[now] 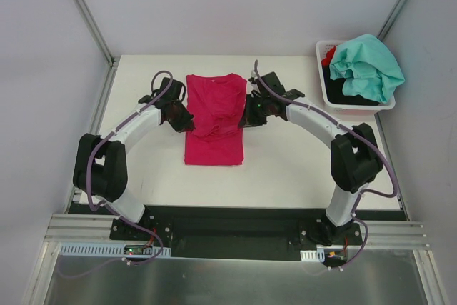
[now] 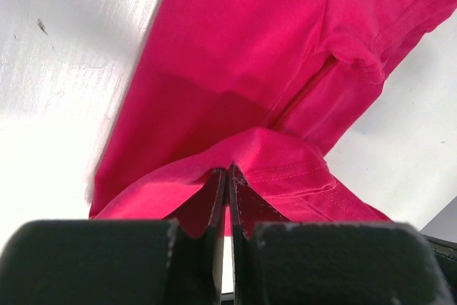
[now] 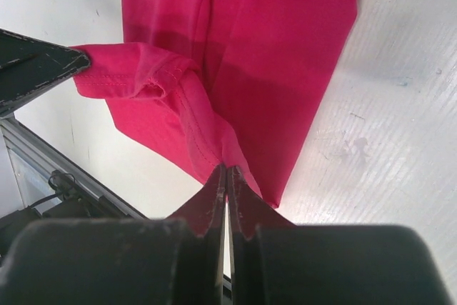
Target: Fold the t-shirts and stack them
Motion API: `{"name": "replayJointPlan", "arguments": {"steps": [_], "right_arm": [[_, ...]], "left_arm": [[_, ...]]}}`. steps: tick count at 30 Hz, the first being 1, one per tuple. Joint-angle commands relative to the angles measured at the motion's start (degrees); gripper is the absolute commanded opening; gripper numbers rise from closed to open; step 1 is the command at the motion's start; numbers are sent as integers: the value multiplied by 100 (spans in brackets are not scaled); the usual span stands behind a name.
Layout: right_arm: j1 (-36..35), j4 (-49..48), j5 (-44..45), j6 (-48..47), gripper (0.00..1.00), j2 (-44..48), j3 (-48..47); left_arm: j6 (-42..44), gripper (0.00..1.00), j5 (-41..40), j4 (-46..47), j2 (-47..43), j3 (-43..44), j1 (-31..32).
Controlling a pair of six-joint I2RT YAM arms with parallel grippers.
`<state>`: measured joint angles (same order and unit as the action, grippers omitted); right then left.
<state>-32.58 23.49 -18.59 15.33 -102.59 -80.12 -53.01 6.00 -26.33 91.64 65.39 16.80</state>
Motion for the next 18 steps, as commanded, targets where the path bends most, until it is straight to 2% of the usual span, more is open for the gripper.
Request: {"name": "replayJointPlan", "arguments": {"steps": [1, 5, 16, 18], "right_arm": [[41, 77, -180, -162, 2, -130, -311], [59, 147, -233, -215, 6, -244, -443], [111, 139, -233, -294, 5, -315, -522], [146, 130, -268, -294, 7, -367, -540]], "left_arm": [[98, 0, 112, 128, 47, 176, -71], [116, 0, 129, 137, 56, 159, -98], [98, 0, 85, 189, 12, -8, -212], [116, 4, 86, 198, 38, 0, -229]]}}
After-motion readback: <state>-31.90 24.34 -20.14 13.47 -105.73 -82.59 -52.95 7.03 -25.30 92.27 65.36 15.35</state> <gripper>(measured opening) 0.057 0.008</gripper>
